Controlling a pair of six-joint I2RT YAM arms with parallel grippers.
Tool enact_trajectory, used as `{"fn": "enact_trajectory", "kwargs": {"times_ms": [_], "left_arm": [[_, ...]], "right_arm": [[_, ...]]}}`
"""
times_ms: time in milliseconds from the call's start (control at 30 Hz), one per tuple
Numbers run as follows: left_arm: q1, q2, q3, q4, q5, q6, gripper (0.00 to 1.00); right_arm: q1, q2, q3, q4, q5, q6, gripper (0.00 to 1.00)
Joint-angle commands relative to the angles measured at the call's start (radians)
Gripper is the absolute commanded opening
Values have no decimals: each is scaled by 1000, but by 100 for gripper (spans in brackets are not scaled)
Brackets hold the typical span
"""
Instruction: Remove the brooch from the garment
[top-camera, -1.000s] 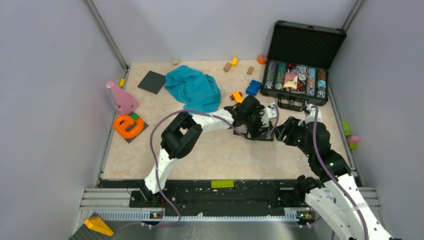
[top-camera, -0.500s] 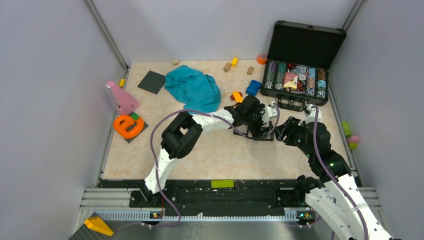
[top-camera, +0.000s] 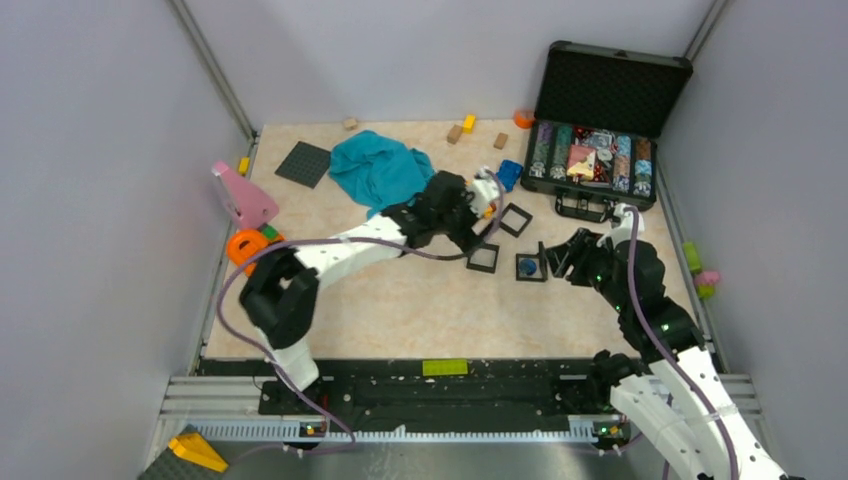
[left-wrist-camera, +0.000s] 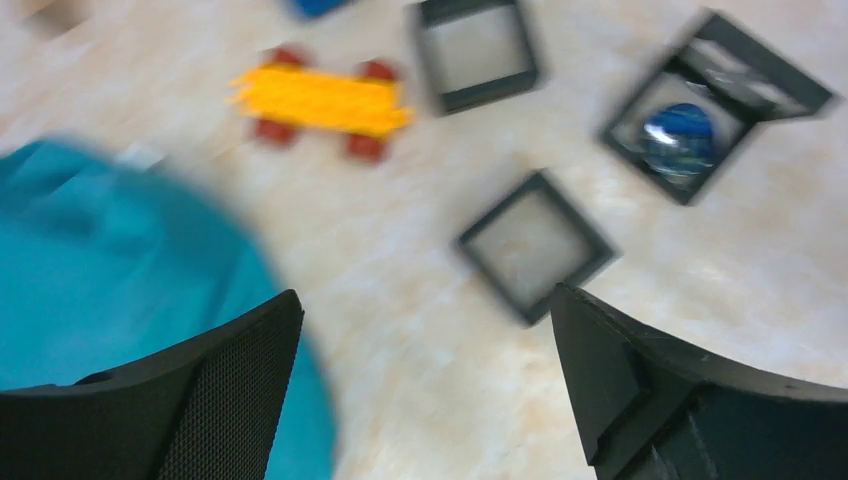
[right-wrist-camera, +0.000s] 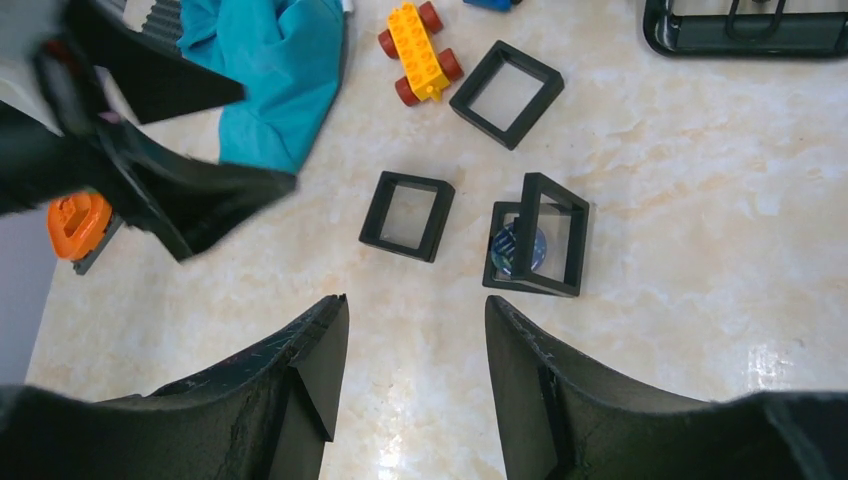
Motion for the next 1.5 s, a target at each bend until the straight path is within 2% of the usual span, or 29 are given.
{"fn": "enact_trajectory", "kwargs": {"times_ms": [0,67,200,367,667,800,867,900,933,967,1000,1133,1233,1333,1467], "left_arm": [[119,-169,-101,-58,-276,-176,98],[154,-160,-92,-152,-447,-279,98],[193,-73,-11,-420,-546,-416,96],[193,-112,-181,-310,-449,-441,97],[218,3,-221,-184,-404,-441,83],[233,13,-218,-115,-396,-416,67],[238,27,-194,-119,-413,-403,52],[239,34,-179,-130,-430,-402,43],[241,35,-171,-138,-438,-399,27],[242,31,-170,-144,-441,-395,5],[242,20,-169,-159,-450,-399,0],[240,-104,-137,-293,-502,-424,0],[240,-254,-51,-423,-585,-418,0],[239,-365,65,-498,-683,-387,0],[238,-454,204,-510,-645,-339,0]], "right_arm": [[-10,35,31,76,-35,-23,55],[-10,53,29,99,-69,-22,55],[-11,96,28,150,-103,-28,55],[-10,148,33,202,-142,-25,55],[-10,189,22,237,-177,-27,55],[-9,203,4,264,-199,-21,55],[-9,209,-8,288,-208,-15,55],[-9,215,-12,295,-210,-16,55],[-9,224,-16,303,-210,-18,54],[-8,237,-19,315,-209,-20,54],[-8,254,-23,329,-215,-24,54],[-5,392,-4,412,-299,-49,57],[30,499,10,514,-330,-1,59],[118,573,73,576,-268,-2,59],[194,720,185,647,-246,-63,64]]}}
